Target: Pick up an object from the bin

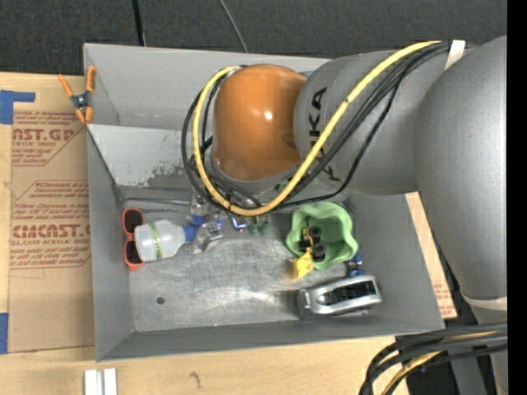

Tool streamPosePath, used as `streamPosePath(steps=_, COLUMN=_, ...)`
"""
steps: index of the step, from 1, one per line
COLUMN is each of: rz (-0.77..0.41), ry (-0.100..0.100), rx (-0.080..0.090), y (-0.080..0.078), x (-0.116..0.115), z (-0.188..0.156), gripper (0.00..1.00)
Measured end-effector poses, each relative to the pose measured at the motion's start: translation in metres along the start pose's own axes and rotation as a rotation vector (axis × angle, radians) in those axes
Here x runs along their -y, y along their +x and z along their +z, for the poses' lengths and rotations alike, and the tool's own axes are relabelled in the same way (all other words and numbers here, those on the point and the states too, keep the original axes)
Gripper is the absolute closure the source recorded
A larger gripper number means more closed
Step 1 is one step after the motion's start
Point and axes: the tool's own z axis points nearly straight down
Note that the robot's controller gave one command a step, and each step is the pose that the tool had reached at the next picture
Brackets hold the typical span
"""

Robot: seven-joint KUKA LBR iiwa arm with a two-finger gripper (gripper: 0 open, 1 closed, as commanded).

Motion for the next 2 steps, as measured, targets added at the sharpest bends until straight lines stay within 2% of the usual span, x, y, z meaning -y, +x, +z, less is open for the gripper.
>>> streamPosePath(steps=1, rz=0.018, ry=0.0, rx=-0.003, y=0.004, x=0.002, z=-0.003, gripper=1.0)
streamPosePath(steps=2, rz=-0.089, ry=0.001, rx=-0.009, y=-0.002, x=-0.006, z=-0.046, gripper=1.0)
